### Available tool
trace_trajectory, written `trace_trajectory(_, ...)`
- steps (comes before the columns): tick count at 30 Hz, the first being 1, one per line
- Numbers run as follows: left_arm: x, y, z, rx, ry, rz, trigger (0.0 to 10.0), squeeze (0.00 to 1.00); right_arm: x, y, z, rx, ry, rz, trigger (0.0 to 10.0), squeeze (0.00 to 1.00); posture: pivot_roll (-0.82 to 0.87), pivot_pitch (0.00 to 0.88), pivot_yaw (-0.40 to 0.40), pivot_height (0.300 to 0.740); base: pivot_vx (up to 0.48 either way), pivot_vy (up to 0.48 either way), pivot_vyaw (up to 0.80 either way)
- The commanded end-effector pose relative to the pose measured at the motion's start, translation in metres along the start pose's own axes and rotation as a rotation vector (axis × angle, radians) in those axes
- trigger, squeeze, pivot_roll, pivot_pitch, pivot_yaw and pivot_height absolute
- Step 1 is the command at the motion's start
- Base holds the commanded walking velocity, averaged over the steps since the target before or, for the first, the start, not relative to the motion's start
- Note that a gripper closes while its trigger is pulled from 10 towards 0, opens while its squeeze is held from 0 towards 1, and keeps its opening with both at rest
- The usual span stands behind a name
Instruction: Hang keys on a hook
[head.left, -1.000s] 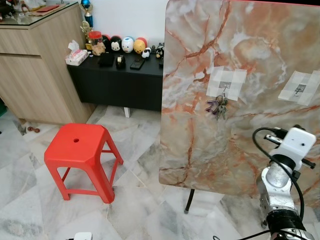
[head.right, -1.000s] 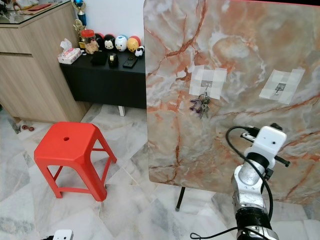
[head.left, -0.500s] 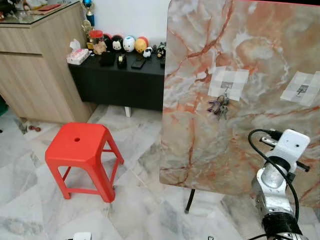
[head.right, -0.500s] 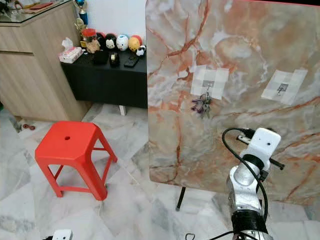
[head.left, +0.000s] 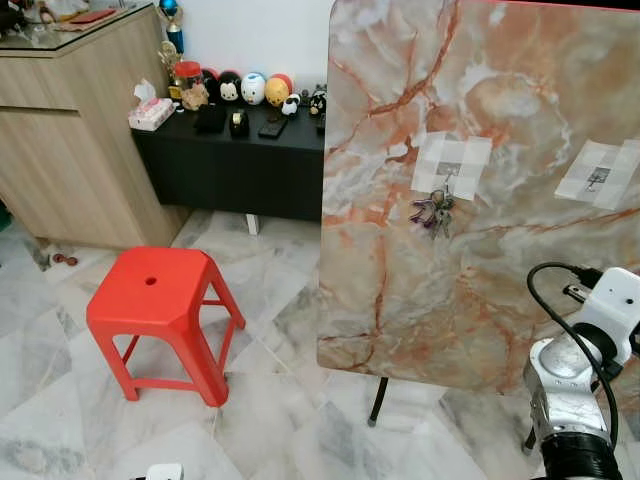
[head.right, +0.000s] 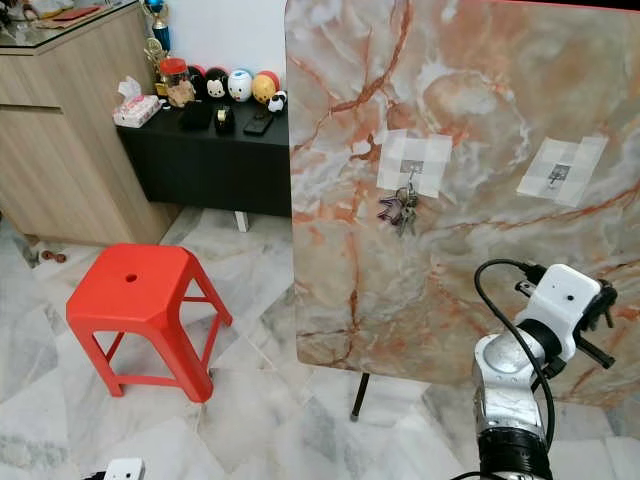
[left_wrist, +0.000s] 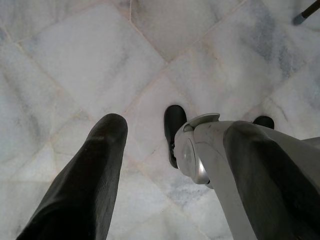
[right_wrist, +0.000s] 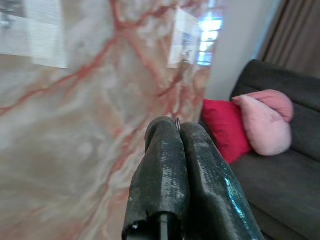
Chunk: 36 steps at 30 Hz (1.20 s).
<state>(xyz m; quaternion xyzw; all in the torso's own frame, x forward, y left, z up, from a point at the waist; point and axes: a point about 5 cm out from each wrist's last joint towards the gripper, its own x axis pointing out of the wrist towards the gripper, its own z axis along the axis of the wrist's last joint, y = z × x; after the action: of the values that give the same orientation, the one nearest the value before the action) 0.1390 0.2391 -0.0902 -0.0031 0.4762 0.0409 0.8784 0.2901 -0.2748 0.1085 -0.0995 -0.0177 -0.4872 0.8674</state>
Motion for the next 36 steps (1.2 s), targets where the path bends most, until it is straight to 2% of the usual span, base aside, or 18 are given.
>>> trace_trajectory(1,-0.001,0.000,-0.003,-0.017,0.007,-0.001,10.0,0.00,-0.003,0.010,0.005,0.054,0.016,0.074,10.0,0.00,-0.02,0.000,-0.052,0.740,0.000,0.000,0.00)
trace_trajectory(4,-0.001,0.000,-0.003,-0.016,0.007,-0.001,10.0,0.00,-0.008,0.021,0.000,0.070,0.070,0.165,10.0,0.00,-0.02,0.000,-0.053,0.740,0.000,0.000,0.00)
trace_trajectory(9,0.000,0.000,-0.002,-0.018,0.003,0.000,10.0,0.00,-0.015,0.035,-0.013,0.017,0.167,0.314,10.0,0.00,-0.01,0.000,-0.057,0.740,0.000,0.000,0.00)
trace_trajectory(11,0.000,0.000,-0.002,-0.021,-0.001,0.005,10.0,0.00,-0.021,0.044,-0.017,-0.018,0.200,0.443,10.0,0.00,-0.02,0.000,-0.058,0.740,0.000,0.000,0.00)
trace_trajectory(13,0.000,0.000,-0.002,-0.018,-0.005,0.006,10.0,0.00,-0.026,0.050,-0.023,-0.109,0.228,0.570,10.0,0.00,-0.02,0.000,-0.062,0.740,0.000,0.000,0.00)
trace_trajectory(15,0.000,0.000,-0.001,-0.019,-0.006,0.007,10.0,0.00,-0.026,0.050,-0.025,-0.123,0.233,0.584,10.0,0.00,-0.02,0.000,-0.062,0.740,0.000,0.000,0.00)
trace_trajectory(17,0.000,0.000,0.000,-0.019,-0.020,0.014,10.0,0.00,-0.031,0.048,-0.037,-0.238,0.301,0.741,10.0,0.00,-0.02,0.000,-0.064,0.740,0.000,0.000,0.00)
trace_trajectory(18,0.000,0.000,0.000,-0.019,-0.020,0.014,10.0,0.00,-0.031,0.048,-0.037,-0.238,0.301,0.741,10.0,0.00,-0.02,0.000,-0.064,0.740,0.000,0.000,0.00)
trace_trajectory(19,0.000,0.000,0.001,-0.022,-0.033,0.018,10.0,0.00,-0.034,0.049,-0.041,-0.288,0.324,0.841,10.0,0.00,-0.02,0.000,-0.064,0.740,0.000,0.000,0.00)
trace_trajectory(21,-0.001,0.000,0.002,-0.036,-0.052,0.024,10.0,0.00,-0.040,0.051,-0.040,-0.308,0.335,0.963,10.0,0.00,-0.02,0.000,-0.064,0.740,0.000,0.000,0.00)
trace_trajectory(22,-0.001,0.000,0.004,-0.041,-0.070,0.029,10.0,0.00,-0.047,0.053,-0.038,-0.363,0.310,1.109,10.0,0.00,-0.02,0.000,-0.065,0.740,0.000,0.000,0.00)
trace_trajectory(26,-0.001,0.000,0.009,-0.045,-0.125,0.040,10.0,0.00,-0.065,0.056,-0.026,-0.530,0.257,1.467,10.0,0.00,-0.02,0.000,-0.072,0.740,0.000,0.000,0.00)
trace_trajectory(27,-0.001,0.000,0.009,-0.045,-0.125,0.040,10.0,0.00,-0.065,0.056,-0.026,-0.530,0.257,1.467,10.0,0.00,-0.02,0.000,-0.072,0.740,0.000,0.000,0.00)
trace_trajectory(29,-0.001,0.000,0.012,-0.053,-0.158,0.042,10.0,0.00,-0.074,0.060,-0.013,-0.615,0.179,1.619,10.0,0.00,-0.02,0.000,-0.075,0.740,0.000,0.000,0.00)
trace_trajectory(30,-0.001,0.000,0.012,-0.053,-0.158,0.042,10.0,0.00,-0.074,0.060,-0.013,-0.615,0.179,1.619,10.0,0.00,-0.02,0.000,-0.075,0.740,0.000,0.000,0.00)
trace_trajectory(34,-0.001,-0.005,0.018,-0.036,-0.207,-0.004,10.0,0.00,-0.092,0.068,0.005,-0.687,0.063,1.837,10.0,0.00,-0.01,0.000,-0.086,0.740,0.000,0.000,0.00)
trace_trajectory(35,0.000,0.004,0.067,-0.011,-0.358,-0.038,10.0,0.00,-0.099,0.068,0.007,-0.704,0.037,1.892,10.0,0.00,-0.01,0.000,-0.088,0.740,0.000,0.000,0.00)
trace_trajectory(36,-0.009,0.011,0.139,0.046,-0.577,-0.104,10.0,0.00,-0.109,0.069,0.010,-0.735,-0.005,1.979,10.0,0.00,-0.01,0.000,-0.091,0.740,0.000,0.000,0.00)
